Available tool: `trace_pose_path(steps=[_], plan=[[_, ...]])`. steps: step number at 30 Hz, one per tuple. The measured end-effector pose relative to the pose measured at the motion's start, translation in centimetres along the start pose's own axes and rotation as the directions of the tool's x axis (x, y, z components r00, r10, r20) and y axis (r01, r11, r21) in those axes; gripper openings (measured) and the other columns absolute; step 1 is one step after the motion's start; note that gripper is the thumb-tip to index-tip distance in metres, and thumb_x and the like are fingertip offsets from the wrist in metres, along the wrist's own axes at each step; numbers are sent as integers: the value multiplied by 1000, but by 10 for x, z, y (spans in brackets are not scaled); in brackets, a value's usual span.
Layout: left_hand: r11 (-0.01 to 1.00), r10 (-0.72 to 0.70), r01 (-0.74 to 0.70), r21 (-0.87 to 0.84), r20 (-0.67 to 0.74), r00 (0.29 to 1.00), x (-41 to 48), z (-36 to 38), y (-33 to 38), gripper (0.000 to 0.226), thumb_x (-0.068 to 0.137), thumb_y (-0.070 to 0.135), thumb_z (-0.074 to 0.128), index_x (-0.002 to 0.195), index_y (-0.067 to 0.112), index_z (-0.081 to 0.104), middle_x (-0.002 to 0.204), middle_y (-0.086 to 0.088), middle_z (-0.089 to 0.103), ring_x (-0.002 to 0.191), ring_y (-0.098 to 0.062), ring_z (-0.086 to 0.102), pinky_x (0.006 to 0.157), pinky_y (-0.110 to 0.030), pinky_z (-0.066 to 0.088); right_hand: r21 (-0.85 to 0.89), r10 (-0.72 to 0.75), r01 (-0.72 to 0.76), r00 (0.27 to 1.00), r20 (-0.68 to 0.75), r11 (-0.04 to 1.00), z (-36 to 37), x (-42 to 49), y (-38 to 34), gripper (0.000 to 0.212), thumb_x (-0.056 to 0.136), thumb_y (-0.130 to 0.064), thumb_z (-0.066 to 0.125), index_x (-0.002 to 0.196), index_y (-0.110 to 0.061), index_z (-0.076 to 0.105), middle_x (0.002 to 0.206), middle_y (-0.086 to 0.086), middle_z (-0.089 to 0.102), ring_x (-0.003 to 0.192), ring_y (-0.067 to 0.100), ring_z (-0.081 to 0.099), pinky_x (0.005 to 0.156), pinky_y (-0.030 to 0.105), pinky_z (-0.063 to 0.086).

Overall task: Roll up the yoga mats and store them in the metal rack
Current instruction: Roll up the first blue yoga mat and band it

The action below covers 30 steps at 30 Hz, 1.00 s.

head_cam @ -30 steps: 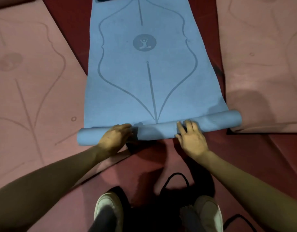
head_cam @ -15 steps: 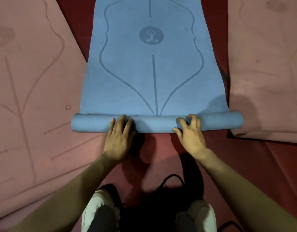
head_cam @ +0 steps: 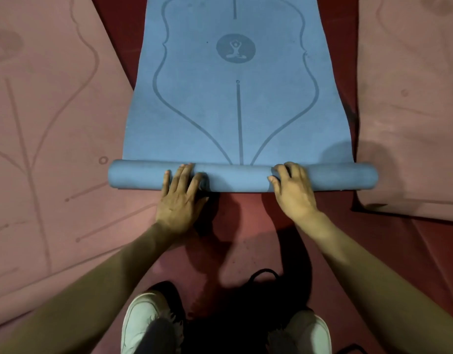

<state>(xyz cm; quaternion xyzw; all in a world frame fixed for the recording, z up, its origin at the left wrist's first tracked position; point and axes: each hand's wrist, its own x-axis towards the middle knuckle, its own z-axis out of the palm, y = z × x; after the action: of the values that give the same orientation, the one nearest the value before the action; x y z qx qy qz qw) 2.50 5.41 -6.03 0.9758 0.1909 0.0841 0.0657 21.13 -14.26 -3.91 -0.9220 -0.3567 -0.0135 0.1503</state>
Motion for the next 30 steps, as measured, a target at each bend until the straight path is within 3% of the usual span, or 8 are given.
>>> trace_pose_path(steps=[4, 7, 9, 13, 18, 23, 26, 30], plan=[[999, 37, -36, 39, -33, 999, 2, 1, -9, 49, 86, 35, 45, 127, 9, 48, 135, -21, 48, 126, -34, 39, 110, -52, 19, -96, -69, 65, 997, -36, 993, -9, -5, 12, 34, 84, -32, 60, 109, -8, 65, 110, 26, 53, 101, 39, 46, 88, 51, 46], [996, 7, -6, 90, -12, 1000, 4, -3, -5, 52, 83, 33, 46, 128, 6, 52, 126, -22, 51, 115, -38, 40, 107, -57, 22, -112, -36, 38, 999, 22, 993, -15, -3, 9, 47, 75, -18, 76, 119, -10, 63, 107, 26, 55, 95, 44, 53, 85, 51, 51], [996, -19, 16, 91, 37, 999, 9, -5, 0, 55, 82, 32, 44, 128, 3, 53, 122, -23, 54, 111, -38, 40, 106, -56, 22, -55, 37, -32, 996, 83, 998, -16, -3, -1, 53, 76, -10, 73, 126, -4, 56, 114, 26, 55, 106, 44, 52, 90, 49, 48], [997, -67, 65, 46, 51, 996, 19, -5, 0, 56, 84, 35, 41, 127, 2, 54, 122, -20, 56, 115, -34, 39, 105, -55, 23, 21, 60, -63, 990, 127, 998, -11, -4, -7, 39, 79, -2, 66, 118, 0, 57, 130, 30, 46, 125, 48, 40, 99, 53, 42], [995, -94, 95, -25, 43, 995, 31, -3, -2, 56, 80, 38, 42, 119, 0, 56, 125, -19, 56, 121, -29, 38, 103, -60, 32, -54, 110, -106, 990, 87, 993, -8, -2, -6, 48, 79, -16, 72, 125, -11, 59, 125, 34, 46, 113, 51, 45, 93, 59, 44], [996, -84, 84, -4, -23, 996, 42, 1, -4, 56, 76, 29, 49, 123, -1, 57, 117, -26, 55, 113, -34, 38, 100, -57, 35, -121, 45, -36, 996, 75, 992, 3, 8, 3, 67, 81, -37, 70, 139, -17, 45, 132, 28, 43, 118, 46, 40, 101, 54, 35], [998, -10, 7, -66, -55, 998, 53, -2, -18, 60, 74, 30, 49, 125, -2, 56, 109, -24, 56, 101, -32, 40, 94, -45, 32, -96, 22, -15, 997, 76, 995, 4, 13, 5, 63, 80, -39, 69, 133, -13, 48, 134, 28, 42, 121, 46, 38, 103, 54, 34], [968, 15, -12, -249, 8, 1000, 64, -5, -37, 64, 68, 30, 67, 124, 1, 55, 113, -20, 55, 101, -33, 46, 94, -39, 33, -26, -19, 21, 998, 52, 999, 4, 25, 16, 46, 82, -30, 69, 122, -12, 56, 133, 27, 44, 120, 43, 38, 102, 51, 38]])
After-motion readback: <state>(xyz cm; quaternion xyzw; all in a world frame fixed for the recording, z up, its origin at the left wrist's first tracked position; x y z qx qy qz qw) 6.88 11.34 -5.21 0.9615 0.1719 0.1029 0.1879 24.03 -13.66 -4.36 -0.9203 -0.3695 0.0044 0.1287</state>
